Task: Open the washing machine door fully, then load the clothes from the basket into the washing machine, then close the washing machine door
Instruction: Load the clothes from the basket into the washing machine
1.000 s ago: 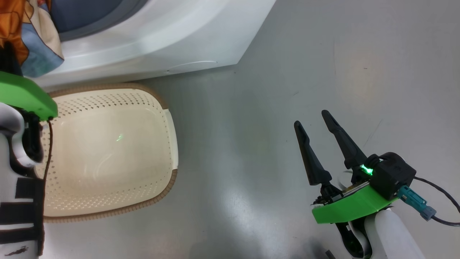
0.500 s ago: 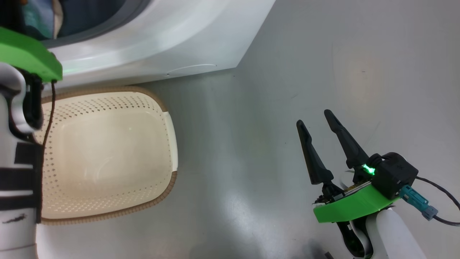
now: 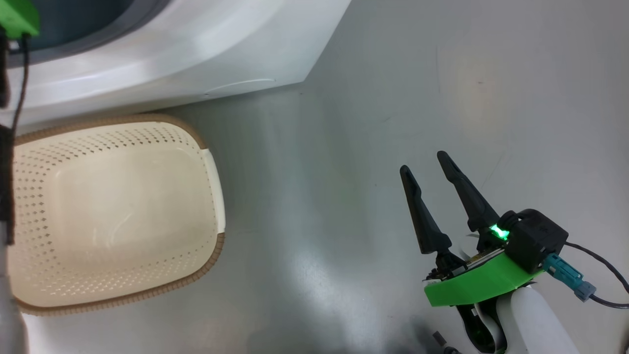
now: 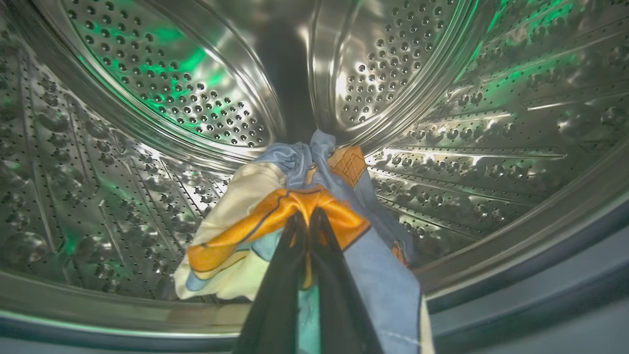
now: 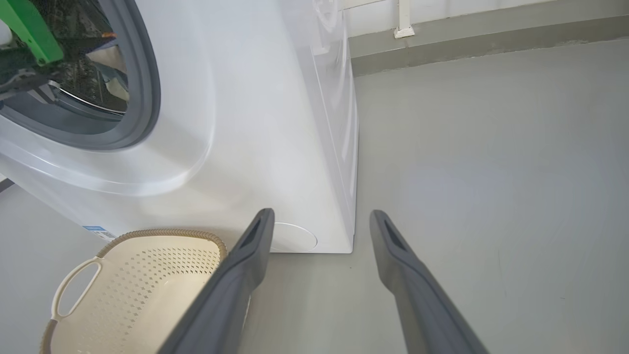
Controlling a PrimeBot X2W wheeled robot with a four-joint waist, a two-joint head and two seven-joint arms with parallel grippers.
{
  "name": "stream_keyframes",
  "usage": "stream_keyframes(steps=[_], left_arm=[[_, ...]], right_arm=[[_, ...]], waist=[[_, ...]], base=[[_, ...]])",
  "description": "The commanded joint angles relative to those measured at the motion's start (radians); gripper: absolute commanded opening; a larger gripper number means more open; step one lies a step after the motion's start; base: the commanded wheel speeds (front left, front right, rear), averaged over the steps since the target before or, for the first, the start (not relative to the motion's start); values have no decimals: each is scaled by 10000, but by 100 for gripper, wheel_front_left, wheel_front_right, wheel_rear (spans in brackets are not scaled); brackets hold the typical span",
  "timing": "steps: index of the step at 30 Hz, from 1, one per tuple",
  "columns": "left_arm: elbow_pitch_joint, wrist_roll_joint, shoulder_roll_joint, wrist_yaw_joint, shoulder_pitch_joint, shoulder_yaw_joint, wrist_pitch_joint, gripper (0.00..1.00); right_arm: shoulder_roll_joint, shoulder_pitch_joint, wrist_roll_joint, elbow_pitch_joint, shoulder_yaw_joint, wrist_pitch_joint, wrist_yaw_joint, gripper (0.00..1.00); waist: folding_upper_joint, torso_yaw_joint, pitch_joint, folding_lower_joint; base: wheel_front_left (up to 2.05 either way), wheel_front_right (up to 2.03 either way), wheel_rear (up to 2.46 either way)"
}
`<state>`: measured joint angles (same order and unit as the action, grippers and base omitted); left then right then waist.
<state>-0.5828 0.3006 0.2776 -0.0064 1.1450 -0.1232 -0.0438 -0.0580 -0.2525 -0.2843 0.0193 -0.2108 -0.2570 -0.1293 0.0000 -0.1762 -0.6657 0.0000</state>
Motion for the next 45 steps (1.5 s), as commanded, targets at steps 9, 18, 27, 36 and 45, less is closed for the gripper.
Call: stream_keyframes(steps=[9,18,27,36,45], left_arm=[[-1253,-295,830,-343,1867,-104,178,0],[-2205,-474,1087,-563,3285,-372,479,0],[-2359,-799,1251,-771,4514,-704,2218,0],[-3838,-443,1060,-1031,5169,-883,1774,0],[-4725,-274,1005,-1015,5373,-998,1880,100]], right_arm=[[77,-1,-25,-262,-366,-48,-14,100],[77,98,-72,-449,-353,-48,-14,100],[77,-56,-224,-559,-515,-48,-14,100],[78,-105,-317,-471,-608,-48,-14,100],[78,-159,-251,-414,-555,-48,-14,100]], waist=[[0,-394,-580,0],[0,-503,-1344,0],[0,-583,-2096,0],[0,-632,-2132,0],[0,-530,-1942,0]], base=[[0,0,0],[0,0,0],[0,0,0],[0,0,0],[0,0,0]])
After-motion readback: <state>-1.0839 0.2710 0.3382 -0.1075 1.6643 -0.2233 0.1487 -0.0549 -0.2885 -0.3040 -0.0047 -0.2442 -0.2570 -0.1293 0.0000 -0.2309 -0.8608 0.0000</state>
